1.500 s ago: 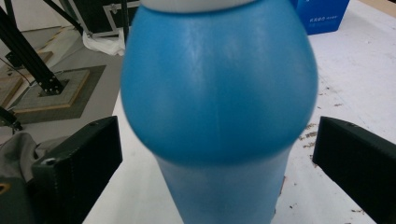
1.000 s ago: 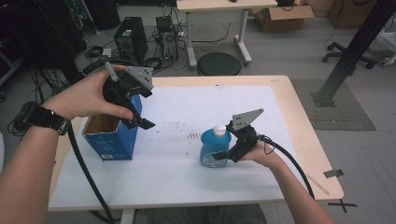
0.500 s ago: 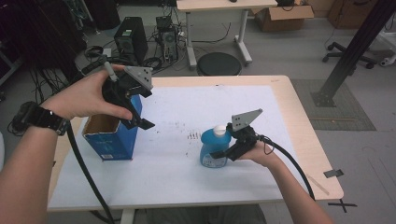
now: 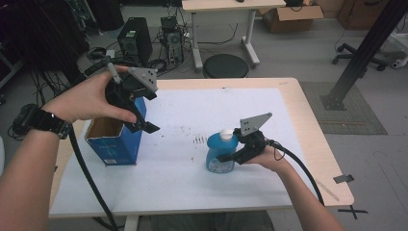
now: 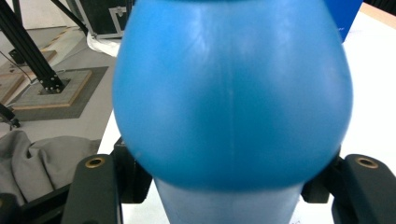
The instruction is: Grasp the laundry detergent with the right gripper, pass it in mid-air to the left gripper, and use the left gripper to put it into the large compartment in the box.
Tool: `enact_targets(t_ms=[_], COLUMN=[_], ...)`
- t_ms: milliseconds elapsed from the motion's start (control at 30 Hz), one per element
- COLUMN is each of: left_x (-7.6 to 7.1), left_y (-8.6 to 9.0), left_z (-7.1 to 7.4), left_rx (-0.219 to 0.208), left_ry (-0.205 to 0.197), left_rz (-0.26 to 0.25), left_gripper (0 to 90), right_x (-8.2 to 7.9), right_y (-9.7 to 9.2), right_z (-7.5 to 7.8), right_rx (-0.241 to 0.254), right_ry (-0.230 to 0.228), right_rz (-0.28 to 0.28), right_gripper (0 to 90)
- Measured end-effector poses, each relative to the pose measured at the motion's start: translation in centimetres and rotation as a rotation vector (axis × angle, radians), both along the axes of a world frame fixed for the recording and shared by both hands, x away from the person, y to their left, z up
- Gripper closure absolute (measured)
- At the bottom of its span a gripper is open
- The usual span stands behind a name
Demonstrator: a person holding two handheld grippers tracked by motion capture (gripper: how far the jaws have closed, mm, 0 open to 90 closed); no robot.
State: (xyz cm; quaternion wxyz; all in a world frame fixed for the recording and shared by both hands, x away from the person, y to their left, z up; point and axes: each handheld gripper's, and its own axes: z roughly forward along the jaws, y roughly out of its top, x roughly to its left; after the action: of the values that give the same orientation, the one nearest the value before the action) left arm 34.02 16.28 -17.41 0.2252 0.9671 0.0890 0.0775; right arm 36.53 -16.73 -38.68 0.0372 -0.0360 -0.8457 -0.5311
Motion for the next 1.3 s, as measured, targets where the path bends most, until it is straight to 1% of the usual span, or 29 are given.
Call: enact_targets(t_ms=[33, 133, 167, 200, 400, 467, 500, 667, 700, 733, 800, 900, 933, 967, 1000, 1033, 1067, 1100, 1133, 1200, 1300], left_x=[0.0, 0.0, 0.0, 0.0, 0.1, 0.1, 0.2, 0.2, 0.2, 0.2, 0.2, 0.3, 0.3, 0.3, 0.3, 0.4, 0.4, 0.5, 0.5, 0.5, 0.6], left_y=[0.0, 0.0, -0.1, -0.1, -0.3, -0.4, -0.4, -0.5, -0.5, -0.6, -0.7, -0.9, -1.1, -1.2, -1.4, -1.5, -1.5, -1.8, -1.8, -2.1, -2.6], left_z=[0.0, 0.1, 0.1, 0.1, -0.1, -0.1, 0.0, 0.2, 0.2, 0.3, 0.4, 0.6, 0.6, 0.7, 0.9, 1.0, 1.0, 1.4, 1.4, 1.7, 2.3], left_rx=[0.001, -0.001, -0.006, -0.006, 0.003, 0.003, 0.001, 0.002, 0.002, -0.001, -0.001, -0.001, 0.002, 0.005, 0.004, 0.003, 0.003, 0.001, 0.001, -0.001, -0.001], left_ry=[-0.001, -0.002, -0.002, -0.002, 0.002, 0.002, 0.002, 0.000, 0.000, -0.001, 0.000, -0.003, -0.003, -0.002, -0.001, -0.002, -0.002, -0.002, -0.002, -0.003, -0.004], left_rz=[0.001, 0.002, -0.003, -0.003, -0.006, -0.006, -0.008, -0.011, -0.011, -0.014, -0.016, -0.016, -0.015, -0.018, -0.027, -0.029, -0.029, -0.031, -0.031, -0.034, -0.041], left_gripper=[3.1, 3.1, 3.1, 3.1, 3.1, 3.1, 3.1, 3.1, 3.1, 3.1, 3.1, 3.1, 3.1, 3.1, 3.1, 3.1, 3.1, 3.1, 3.1, 3.1, 3.1], right_x=[0.0, 0.0, 0.1, 0.1, -0.1, -0.1, -0.2, -0.2, -0.2, -0.1, 0.0, 0.2, 0.2, 0.2, 0.4, 0.4, 0.4, 0.5, 0.5, 0.7, 0.9], right_y=[0.0, 0.0, -0.2, -0.2, -0.2, -0.2, -0.2, -0.2, -0.2, -0.2, -0.2, 0.0, 0.0, 0.0, 0.2, 0.3, 0.3, 0.6, 0.6, 1.1, 2.0], right_z=[0.0, -0.1, -0.1, -0.1, -0.1, 0.0, 0.1, 0.4, 0.4, 0.6, 0.7, 1.9, 1.9, 2.3, 3.4, 4.0, 4.0, 5.3, 5.3, 6.6, 8.4], right_rx=[-0.001, 0.009, 0.015, 0.014, 0.014, 0.011, 0.009, -0.003, -0.003, -0.005, -0.002, -0.016, -0.016, -0.018, -0.026, -0.028, -0.028, -0.041, -0.041, -0.062, -0.081], right_ry=[-0.005, 0.000, 0.002, -0.007, -0.025, -0.032, -0.045, -0.064, -0.064, -0.052, -0.044, -0.041, -0.041, -0.044, -0.044, -0.043, -0.043, -0.045, -0.045, -0.050, -0.061], right_rz=[-0.001, 0.001, 0.000, -0.001, -0.004, -0.005, -0.006, -0.012, -0.012, -0.004, 0.000, -0.002, -0.002, -0.001, 0.006, 0.016, 0.016, 0.026, 0.026, 0.036, 0.052], right_gripper=[35.6, 35.4, 37.1, 37.9, 39.2, 39.5, 40.1, 41.5, 41.5, 41.9, 42.1, 42.2, 42.2, 42.2, 42.3, 42.3, 42.3, 42.3, 42.3, 42.4, 42.4])
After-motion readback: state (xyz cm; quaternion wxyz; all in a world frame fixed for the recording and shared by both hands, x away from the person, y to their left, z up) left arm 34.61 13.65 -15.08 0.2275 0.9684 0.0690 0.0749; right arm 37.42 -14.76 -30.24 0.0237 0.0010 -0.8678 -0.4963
